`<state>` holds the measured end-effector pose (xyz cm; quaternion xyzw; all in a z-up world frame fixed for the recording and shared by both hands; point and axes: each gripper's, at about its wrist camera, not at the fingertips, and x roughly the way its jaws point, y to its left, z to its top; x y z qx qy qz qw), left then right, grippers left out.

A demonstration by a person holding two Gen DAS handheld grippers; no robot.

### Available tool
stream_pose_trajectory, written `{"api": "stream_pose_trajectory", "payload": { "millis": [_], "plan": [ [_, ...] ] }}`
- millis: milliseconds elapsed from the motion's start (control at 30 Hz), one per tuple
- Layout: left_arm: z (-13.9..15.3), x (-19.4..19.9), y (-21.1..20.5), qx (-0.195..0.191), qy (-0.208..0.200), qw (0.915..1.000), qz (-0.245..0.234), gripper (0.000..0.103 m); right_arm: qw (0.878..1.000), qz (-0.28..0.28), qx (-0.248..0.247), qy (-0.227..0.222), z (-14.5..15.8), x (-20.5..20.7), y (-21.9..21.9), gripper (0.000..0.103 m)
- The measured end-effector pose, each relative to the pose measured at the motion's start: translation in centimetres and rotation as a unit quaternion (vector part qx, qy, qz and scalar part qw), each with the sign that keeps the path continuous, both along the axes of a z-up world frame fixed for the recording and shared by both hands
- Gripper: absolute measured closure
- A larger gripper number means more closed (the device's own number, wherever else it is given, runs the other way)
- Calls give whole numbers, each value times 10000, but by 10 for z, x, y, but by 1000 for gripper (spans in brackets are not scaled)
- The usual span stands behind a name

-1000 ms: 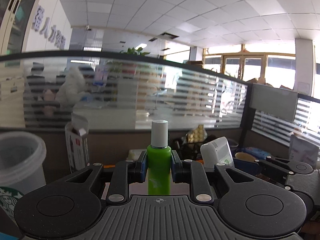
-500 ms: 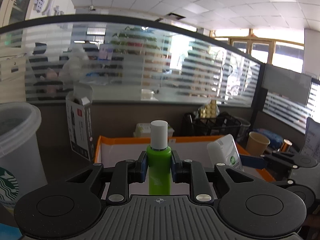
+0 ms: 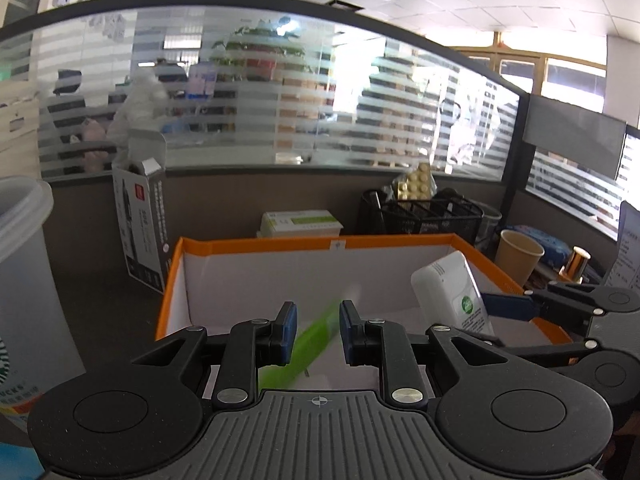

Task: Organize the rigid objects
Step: 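Lower both items into the orange box and open both grippers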

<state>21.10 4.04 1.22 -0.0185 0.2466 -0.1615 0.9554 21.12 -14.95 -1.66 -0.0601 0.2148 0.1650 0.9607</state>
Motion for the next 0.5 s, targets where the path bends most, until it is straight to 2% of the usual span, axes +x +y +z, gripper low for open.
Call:
{"api": "stream_pose_trajectory", "payload": {
  "millis": [333, 467, 500],
  "plan": [
    [-13, 8, -2, -17, 259, 9997, -40, 82, 9994, -31, 207, 279, -9, 8, -6, 52],
    [-16, 8, -4, -20, 324, 9995, -38, 82, 9995, -10, 235, 220, -10, 7, -7, 44],
    [-16, 7, -4, -33, 320, 9995, -28, 82, 9995, -21, 240, 184, -10, 7, -7, 34]
  ]
}}
